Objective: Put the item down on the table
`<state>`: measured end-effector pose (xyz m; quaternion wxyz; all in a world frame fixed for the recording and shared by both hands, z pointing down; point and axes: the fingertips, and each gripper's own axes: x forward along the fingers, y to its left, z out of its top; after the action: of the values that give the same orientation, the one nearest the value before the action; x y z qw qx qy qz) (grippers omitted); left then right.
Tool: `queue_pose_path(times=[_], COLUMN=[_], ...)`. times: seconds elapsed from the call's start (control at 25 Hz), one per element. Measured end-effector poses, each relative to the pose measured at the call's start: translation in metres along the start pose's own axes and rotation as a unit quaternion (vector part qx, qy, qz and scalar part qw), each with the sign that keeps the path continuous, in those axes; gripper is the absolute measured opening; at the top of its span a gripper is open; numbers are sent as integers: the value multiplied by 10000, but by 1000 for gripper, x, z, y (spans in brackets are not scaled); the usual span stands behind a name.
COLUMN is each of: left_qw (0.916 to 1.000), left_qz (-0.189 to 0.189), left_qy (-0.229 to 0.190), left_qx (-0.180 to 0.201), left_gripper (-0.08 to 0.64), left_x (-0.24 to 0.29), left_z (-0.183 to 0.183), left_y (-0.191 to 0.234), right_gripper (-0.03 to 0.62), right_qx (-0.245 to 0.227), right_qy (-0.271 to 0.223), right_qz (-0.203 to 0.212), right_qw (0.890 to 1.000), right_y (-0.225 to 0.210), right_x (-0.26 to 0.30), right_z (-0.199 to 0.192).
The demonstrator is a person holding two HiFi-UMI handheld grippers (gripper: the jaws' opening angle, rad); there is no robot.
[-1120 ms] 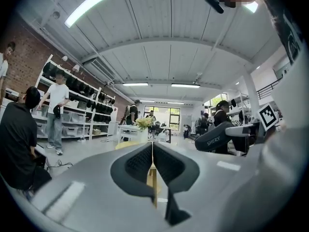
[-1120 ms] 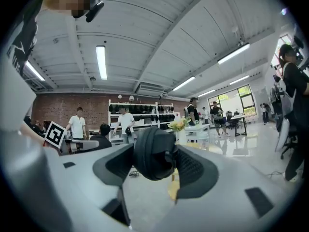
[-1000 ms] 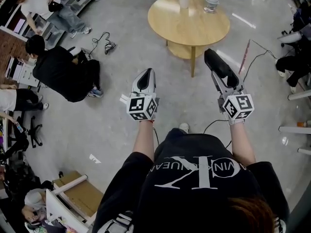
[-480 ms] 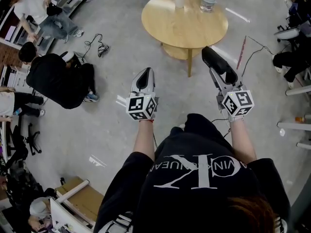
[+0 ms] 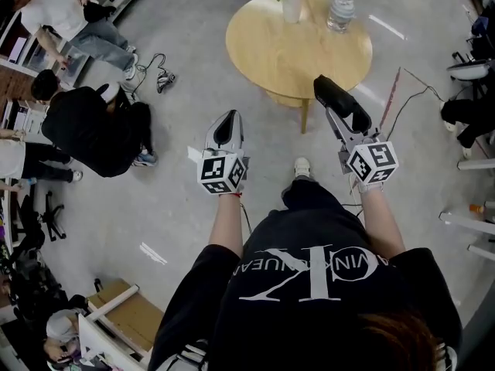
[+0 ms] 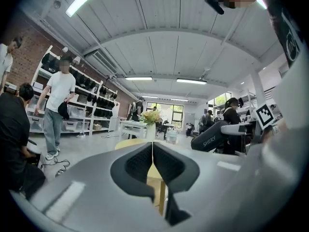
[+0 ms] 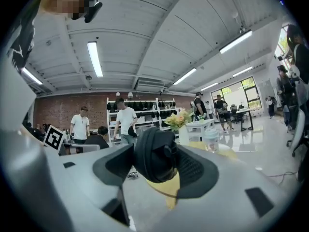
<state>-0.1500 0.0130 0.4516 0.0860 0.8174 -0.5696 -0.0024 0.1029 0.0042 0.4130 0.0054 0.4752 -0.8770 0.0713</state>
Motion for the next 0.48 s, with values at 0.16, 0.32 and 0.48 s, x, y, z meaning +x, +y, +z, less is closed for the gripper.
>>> queue_pose_path(times=[0.16,0.32,0.48], left_qw=[9999,9998,9996], left_qz=[126,185,235], left_qy=[27,105,169], left_qx=[13,3,-40], left_gripper=[17,17,17], left_x=[38,74,104], left_z=[8,9,4], left_y=[12,17,21], right_gripper=[278,278,278], right_qx=[35,72,118], right_qy=[22,138,242], right_qz=[159,282,366], right_qw=[9999,9995,9990], right_y=[-25,-47,-68], right_x=[38,70,95], right_z=[7,6,1])
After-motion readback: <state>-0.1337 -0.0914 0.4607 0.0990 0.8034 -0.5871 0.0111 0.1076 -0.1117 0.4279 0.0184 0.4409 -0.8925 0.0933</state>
